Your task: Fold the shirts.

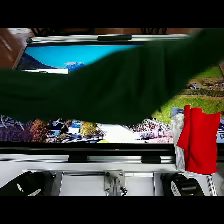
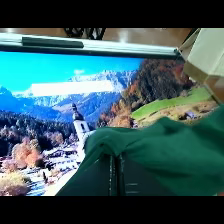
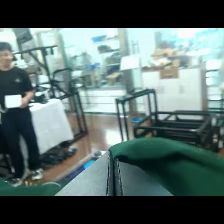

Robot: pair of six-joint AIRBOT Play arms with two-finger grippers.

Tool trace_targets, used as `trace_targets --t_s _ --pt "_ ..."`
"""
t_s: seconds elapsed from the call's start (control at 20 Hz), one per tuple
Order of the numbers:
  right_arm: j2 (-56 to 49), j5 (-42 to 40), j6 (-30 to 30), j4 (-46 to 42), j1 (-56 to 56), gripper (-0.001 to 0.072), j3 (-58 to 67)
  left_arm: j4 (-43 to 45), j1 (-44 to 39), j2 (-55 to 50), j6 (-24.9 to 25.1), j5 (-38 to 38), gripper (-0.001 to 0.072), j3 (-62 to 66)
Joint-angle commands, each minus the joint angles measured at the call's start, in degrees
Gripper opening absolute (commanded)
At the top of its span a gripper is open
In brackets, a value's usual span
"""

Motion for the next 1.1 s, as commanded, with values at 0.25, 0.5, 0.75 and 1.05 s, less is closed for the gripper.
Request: trace_targets --t_s 0.25,0.5,0.75,1.05 --pt "-0.59 28.52 13.05 -23.10 -0.26 0.0076 0.46 9.31 0.02 0.35 1.99 -9.18 0.0032 -10.99" --pt "-11.58 37.77 16.90 -21.84 -0.20 0.0076 -14.12 22.73 1.38 -2.29 1.97 -0.90 0.0032 -29.35" --pt "-28.87 12.55 17.31 -11.54 0.04 0.0076 -28.94 11.13 15.65 -15.87 -4.24 17.75 0.0033 -38.32" --pt "-48.98 -9.03 14.80 7.54 0.26 0.0076 -28.17 -2.23 23.56 -33.40 -7.48 27.41 0.0036 -37.77"
